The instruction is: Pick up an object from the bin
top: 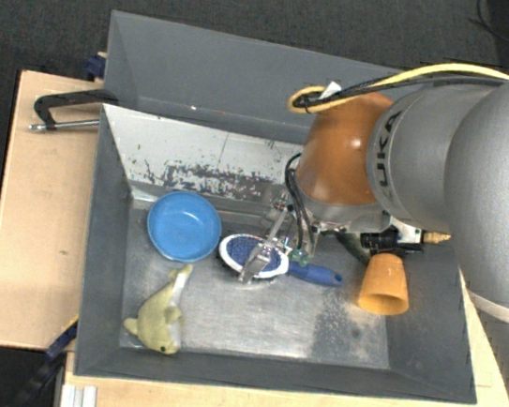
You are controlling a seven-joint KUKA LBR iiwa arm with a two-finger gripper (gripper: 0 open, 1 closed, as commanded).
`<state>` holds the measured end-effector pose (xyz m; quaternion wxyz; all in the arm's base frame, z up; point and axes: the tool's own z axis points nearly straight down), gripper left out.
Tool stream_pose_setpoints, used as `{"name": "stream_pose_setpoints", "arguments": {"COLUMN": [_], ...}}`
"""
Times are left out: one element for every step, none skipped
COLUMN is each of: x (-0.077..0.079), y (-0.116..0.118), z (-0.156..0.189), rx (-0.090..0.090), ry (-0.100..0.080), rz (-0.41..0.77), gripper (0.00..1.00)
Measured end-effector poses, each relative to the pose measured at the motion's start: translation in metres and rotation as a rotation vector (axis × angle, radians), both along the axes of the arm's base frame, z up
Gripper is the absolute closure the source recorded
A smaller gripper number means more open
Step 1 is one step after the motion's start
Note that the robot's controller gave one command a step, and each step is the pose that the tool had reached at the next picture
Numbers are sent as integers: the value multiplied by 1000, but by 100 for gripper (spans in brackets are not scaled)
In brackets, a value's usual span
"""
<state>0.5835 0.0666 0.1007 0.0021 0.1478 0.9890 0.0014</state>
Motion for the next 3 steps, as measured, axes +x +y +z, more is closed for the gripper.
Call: {"name": "stream_pose_setpoints", "arguments": {"x": [-6, -5, -3], "y": [-15, -14, -14], "z": [-28, -26, -24], "rx": [3, 0, 1], "ry": [0, 2, -5], "rz": [-307, -304, -305], "gripper": [0, 0, 100]}}
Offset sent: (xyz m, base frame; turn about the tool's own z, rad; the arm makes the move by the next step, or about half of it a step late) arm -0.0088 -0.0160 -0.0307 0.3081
